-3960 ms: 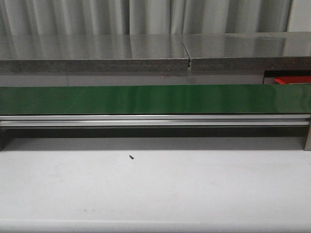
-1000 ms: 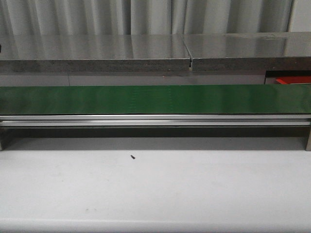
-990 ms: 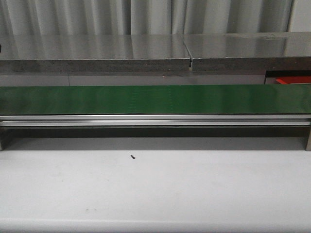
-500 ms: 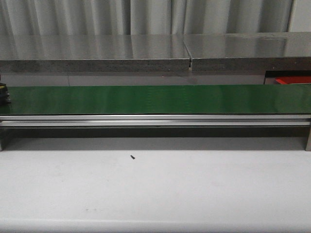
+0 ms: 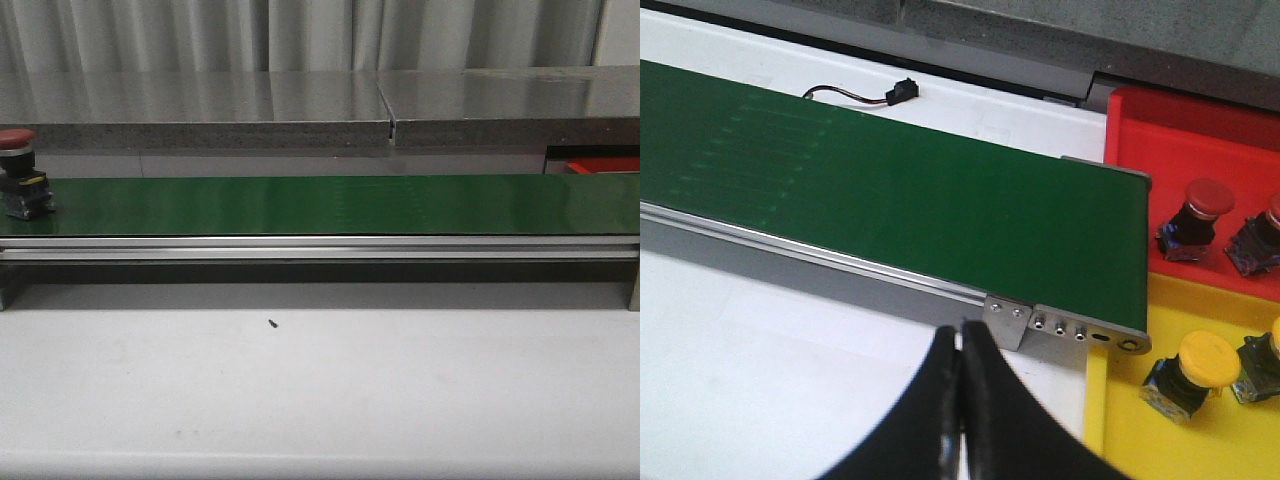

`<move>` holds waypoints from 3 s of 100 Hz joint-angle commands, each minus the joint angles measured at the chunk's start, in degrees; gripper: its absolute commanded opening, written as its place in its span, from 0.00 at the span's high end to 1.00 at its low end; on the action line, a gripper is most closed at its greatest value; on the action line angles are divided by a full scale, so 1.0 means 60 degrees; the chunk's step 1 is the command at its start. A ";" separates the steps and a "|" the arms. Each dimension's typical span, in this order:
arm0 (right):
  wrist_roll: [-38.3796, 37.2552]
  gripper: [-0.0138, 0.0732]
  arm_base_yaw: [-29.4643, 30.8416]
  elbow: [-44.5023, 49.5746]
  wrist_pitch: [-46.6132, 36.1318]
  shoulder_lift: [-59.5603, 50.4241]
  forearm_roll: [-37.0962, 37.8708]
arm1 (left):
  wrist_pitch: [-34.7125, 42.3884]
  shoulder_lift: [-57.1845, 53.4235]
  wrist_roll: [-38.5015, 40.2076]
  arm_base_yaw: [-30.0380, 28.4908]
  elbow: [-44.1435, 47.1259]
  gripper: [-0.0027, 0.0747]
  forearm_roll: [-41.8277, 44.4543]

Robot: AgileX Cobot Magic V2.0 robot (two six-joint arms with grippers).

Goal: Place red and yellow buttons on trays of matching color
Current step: 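Move the left gripper over a yellow button on the table, then grasp the yellow button with the left gripper and carry it to the belt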

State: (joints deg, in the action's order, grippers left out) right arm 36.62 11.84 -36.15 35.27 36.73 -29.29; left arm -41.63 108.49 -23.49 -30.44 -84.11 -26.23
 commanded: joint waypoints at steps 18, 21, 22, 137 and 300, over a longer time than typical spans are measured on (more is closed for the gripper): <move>0.0058 0.92 -0.0021 -0.0226 -0.0512 -0.0025 -0.0194 | 0.1170 0.0170 0.0086 -0.0016 -0.0300 0.14 0.0092; 0.0058 0.92 -0.0021 -0.0226 -0.0512 -0.0025 -0.0194 | 0.1305 0.0228 0.0103 -0.0016 -0.0300 0.14 0.0176; 0.0058 0.92 -0.0021 -0.0226 -0.0512 -0.0025 -0.0194 | 0.1327 0.0255 0.0103 -0.0016 -0.0300 0.14 0.0189; 0.0058 0.92 -0.0021 -0.0226 -0.0492 -0.0025 -0.0194 | 0.0634 0.2429 0.0422 -0.0016 -0.2685 0.81 0.0380; 0.0058 0.92 -0.0021 -0.0226 -0.0484 -0.0025 -0.0194 | -0.0297 -0.0533 0.0422 0.3387 -0.0852 0.99 0.0404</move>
State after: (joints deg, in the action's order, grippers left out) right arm 36.62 11.84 -36.15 35.46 36.73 -29.29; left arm -46.19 108.22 -21.45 -10.56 -88.37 -22.98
